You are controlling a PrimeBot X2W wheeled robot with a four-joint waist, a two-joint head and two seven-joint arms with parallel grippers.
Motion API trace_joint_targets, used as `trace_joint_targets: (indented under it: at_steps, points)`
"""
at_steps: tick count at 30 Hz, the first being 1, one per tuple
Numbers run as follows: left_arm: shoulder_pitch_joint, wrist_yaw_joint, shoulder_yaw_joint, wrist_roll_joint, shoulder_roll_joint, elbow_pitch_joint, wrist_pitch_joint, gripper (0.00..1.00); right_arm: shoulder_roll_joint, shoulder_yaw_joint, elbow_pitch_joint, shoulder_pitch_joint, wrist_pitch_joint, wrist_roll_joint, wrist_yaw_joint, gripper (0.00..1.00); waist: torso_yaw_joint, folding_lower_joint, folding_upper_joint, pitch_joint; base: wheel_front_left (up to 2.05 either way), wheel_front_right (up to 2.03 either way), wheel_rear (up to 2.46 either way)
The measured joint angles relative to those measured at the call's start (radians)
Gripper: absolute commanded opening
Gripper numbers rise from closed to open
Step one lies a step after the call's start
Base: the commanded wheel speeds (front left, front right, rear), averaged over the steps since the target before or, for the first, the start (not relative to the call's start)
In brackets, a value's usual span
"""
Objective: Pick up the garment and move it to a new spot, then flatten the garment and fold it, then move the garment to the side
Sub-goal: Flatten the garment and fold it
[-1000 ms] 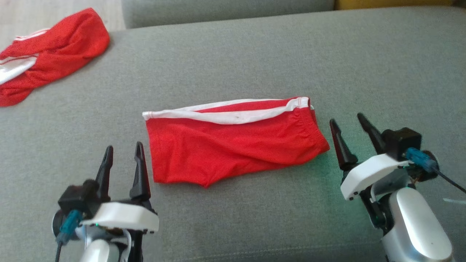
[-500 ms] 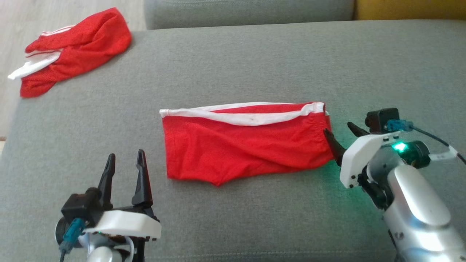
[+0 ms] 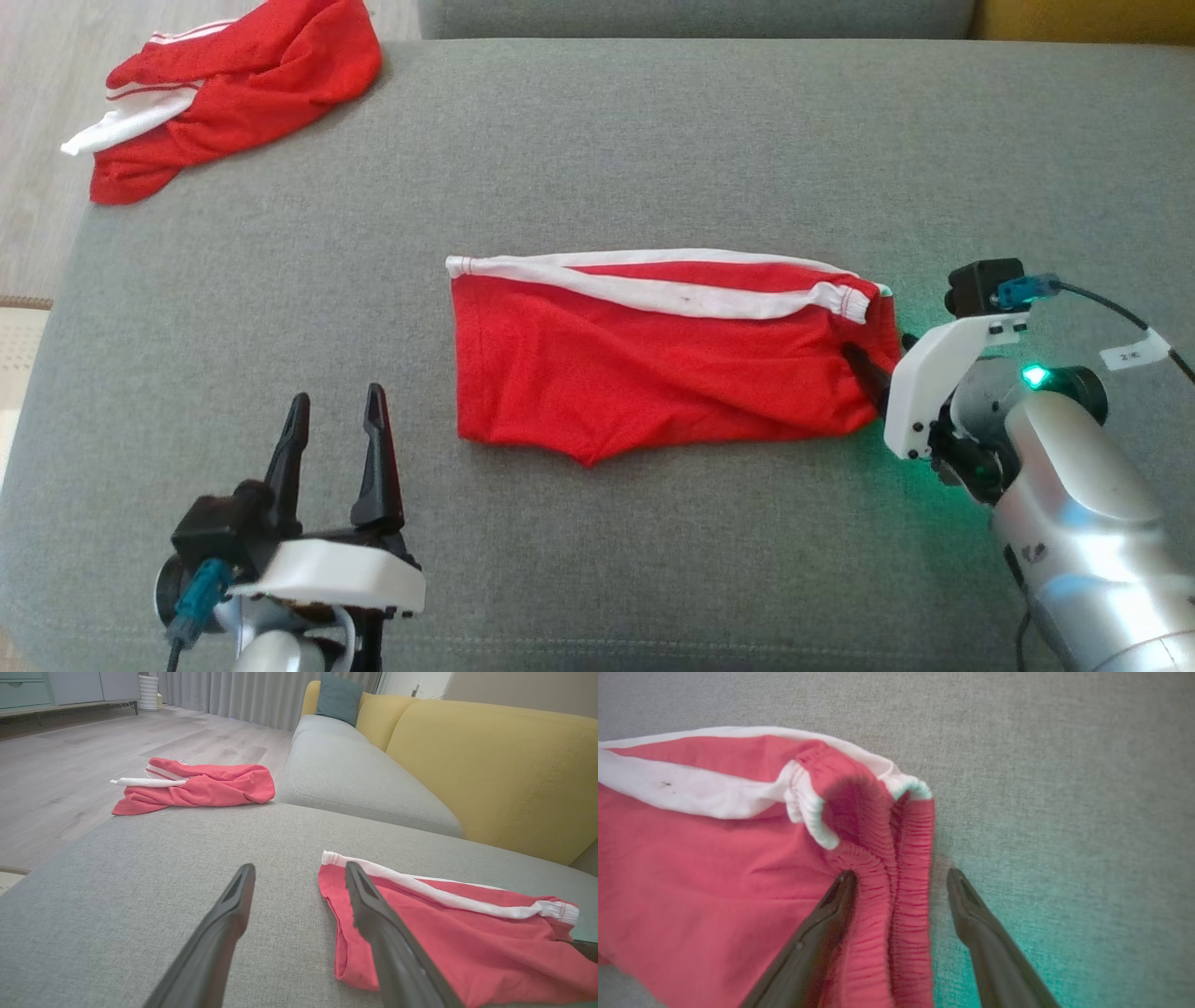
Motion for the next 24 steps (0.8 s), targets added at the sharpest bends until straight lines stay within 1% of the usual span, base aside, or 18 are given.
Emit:
trace_joint_targets:
  at_steps: [1, 2, 3, 5, 6, 7, 11, 16, 24]
  points:
    - [0.000, 0.000, 0.000, 0.000, 0.000, 0.002, 0.000, 1.00, 0.000, 0.005, 0.007, -0.005, 0.001, 0.013, 0.000, 1.00, 0.001, 0.0000, 0.0000, 0.001, 0.00, 0.00, 0.00]
    - [0.000, 0.000, 0.000, 0.000, -0.001, 0.004, 0.000, 1.00, 0.000, 0.009, 0.012, -0.009, 0.007, 0.026, 0.000, 0.78, 0.002, 0.0000, 0.0000, 0.001, 0.00, 0.00, 0.00]
    - [-0.001, 0.000, 0.000, 0.000, -0.001, 0.006, 0.000, 1.00, -0.001, 0.014, 0.017, -0.012, 0.008, 0.040, 0.000, 0.51, 0.002, 0.0000, 0.0000, 0.000, 0.00, 0.00, 0.00]
    - [0.000, 0.000, 0.001, 0.000, -0.001, 0.007, 0.000, 1.00, -0.001, 0.031, 0.027, -0.020, 0.008, 0.064, 0.000, 0.30, 0.001, 0.0000, 0.0000, -0.001, 0.00, 0.00, 0.00]
    - [0.000, 0.000, 0.001, 0.000, -0.001, 0.007, 0.000, 1.00, -0.002, 0.037, 0.030, -0.024, 0.008, 0.076, 0.000, 0.18, -0.001, 0.0000, 0.0000, -0.001, 0.00, 0.00, 0.00]
    - [0.000, 0.000, 0.001, 0.000, -0.001, 0.007, 0.000, 1.00, -0.003, 0.041, 0.032, -0.026, 0.008, 0.090, 0.000, 0.00, -0.004, 0.0000, 0.0000, -0.001, 0.00, 0.00, 0.00]
    - [0.000, 0.001, 0.008, 0.000, -0.001, 0.007, 0.000, 1.00, -0.010, 0.073, 0.034, -0.040, 0.012, 0.144, 0.000, 0.00, -0.022, 0.0000, 0.0000, -0.001, 0.00, 0.00, 0.00]
    - [-0.001, 0.001, 0.012, 0.000, -0.001, 0.008, 0.000, 1.00, -0.037, 0.109, 0.029, -0.052, 0.024, 0.186, 0.000, 0.00, -0.042, 0.0000, 0.0000, -0.002, 0.00, 0.00, 0.00]
    - [-0.001, 0.001, 0.010, 0.000, -0.002, 0.012, -0.001, 1.00, -0.168, 0.138, 0.005, -0.086, 0.043, 0.225, 0.000, 0.00, -0.086, 0.0000, 0.0000, -0.010, 0.00, 0.00, 0.00]
